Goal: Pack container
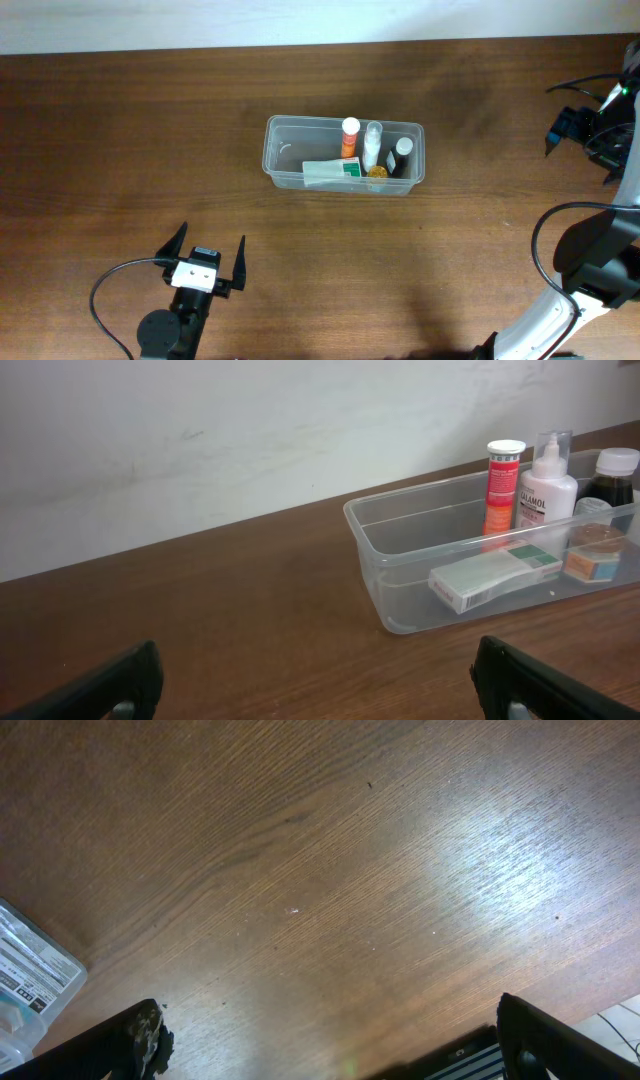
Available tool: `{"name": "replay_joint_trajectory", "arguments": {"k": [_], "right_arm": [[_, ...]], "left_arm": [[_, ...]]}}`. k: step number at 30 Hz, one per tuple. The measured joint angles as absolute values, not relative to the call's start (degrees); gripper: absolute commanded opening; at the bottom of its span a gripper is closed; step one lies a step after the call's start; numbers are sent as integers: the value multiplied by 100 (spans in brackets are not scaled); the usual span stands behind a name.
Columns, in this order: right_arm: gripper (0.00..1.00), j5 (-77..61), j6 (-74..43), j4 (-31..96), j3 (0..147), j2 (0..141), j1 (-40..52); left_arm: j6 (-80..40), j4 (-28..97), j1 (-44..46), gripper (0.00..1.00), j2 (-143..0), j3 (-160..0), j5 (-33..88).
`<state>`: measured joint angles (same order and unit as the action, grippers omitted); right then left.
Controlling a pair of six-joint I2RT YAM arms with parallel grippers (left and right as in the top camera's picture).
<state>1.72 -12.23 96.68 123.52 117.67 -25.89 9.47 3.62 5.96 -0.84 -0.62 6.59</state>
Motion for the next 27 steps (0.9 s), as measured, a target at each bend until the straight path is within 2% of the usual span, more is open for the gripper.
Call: {"name": "replay_joint_trajectory", "arguments": {"k": [14, 22, 27], "right_arm": [[98, 172, -1225, 9666, 12352, 11585, -2589], [98, 174, -1223, 9668, 12350, 10398, -2558], [98, 211, -1225, 9671, 12352, 9673, -2204]], "left_arm": [[947, 362, 596, 99, -84, -62, 659], [947, 362, 596, 99, -84, -62, 659], [947, 362, 596, 99, -84, -62, 659]]}}
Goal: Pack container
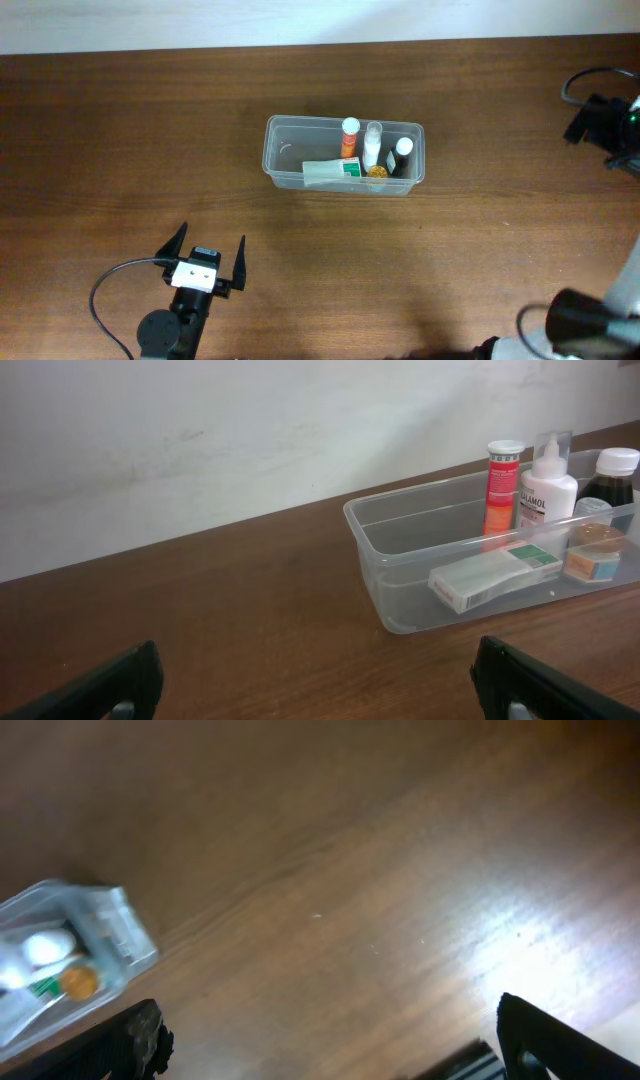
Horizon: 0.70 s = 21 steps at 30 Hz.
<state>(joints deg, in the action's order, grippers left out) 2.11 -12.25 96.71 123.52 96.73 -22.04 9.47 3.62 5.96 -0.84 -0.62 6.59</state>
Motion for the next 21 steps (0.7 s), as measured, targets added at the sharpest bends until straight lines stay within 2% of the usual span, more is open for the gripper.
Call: {"name": "replay_joint_trajectory", "arguments": {"k": [8, 21], "right_arm": [[99, 217, -1225, 9668, 12352, 8742, -1072], [98, -16, -1227, 9253, 12274, 7000, -276]], "left_arm": [[947, 364, 596, 99, -84, -62, 659], [947, 362, 596, 99, -84, -62, 659]]}}
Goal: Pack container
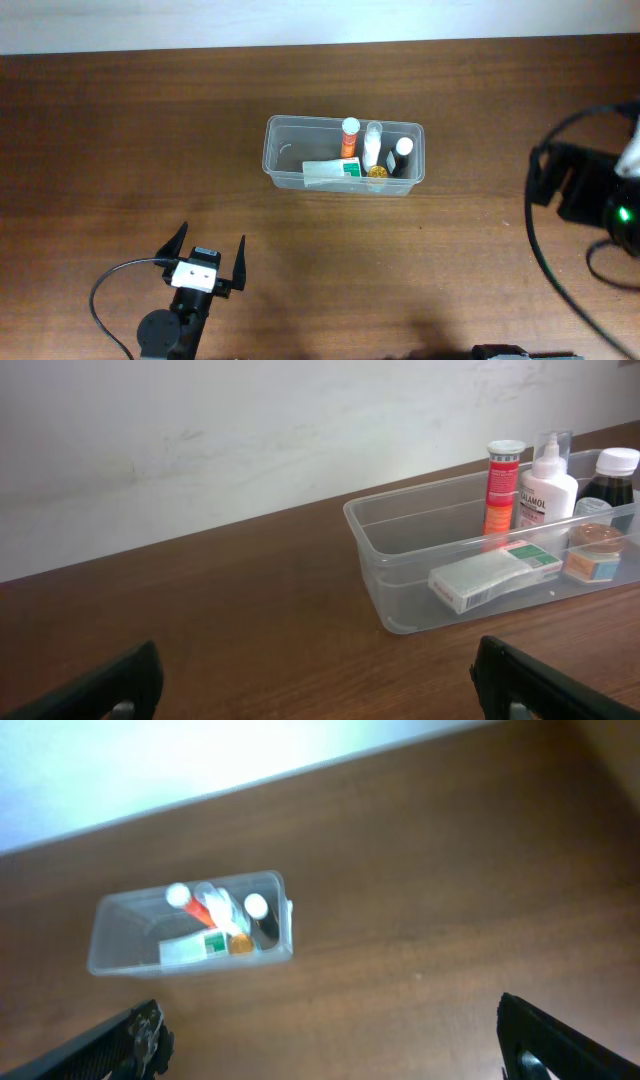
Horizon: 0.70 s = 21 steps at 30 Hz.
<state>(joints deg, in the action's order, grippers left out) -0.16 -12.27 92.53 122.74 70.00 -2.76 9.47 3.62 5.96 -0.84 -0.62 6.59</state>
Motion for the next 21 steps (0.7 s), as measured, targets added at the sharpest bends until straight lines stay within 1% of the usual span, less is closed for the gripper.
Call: {"name": "replay_joint_trajectory", "arguments": {"k": [6, 17, 21], "right_arm": [[98, -47, -1223, 8569, 11325, 6047, -272], [98, -569, -1225, 6847, 8722, 4185, -110], [98, -735, -1236, 6545, 7905, 3444, 1]], "left_arm": [[947, 362, 596, 99, -84, -62, 659], [947, 364, 596, 99, -84, -62, 657], [947, 364, 596, 99, -84, -62, 657]]}}
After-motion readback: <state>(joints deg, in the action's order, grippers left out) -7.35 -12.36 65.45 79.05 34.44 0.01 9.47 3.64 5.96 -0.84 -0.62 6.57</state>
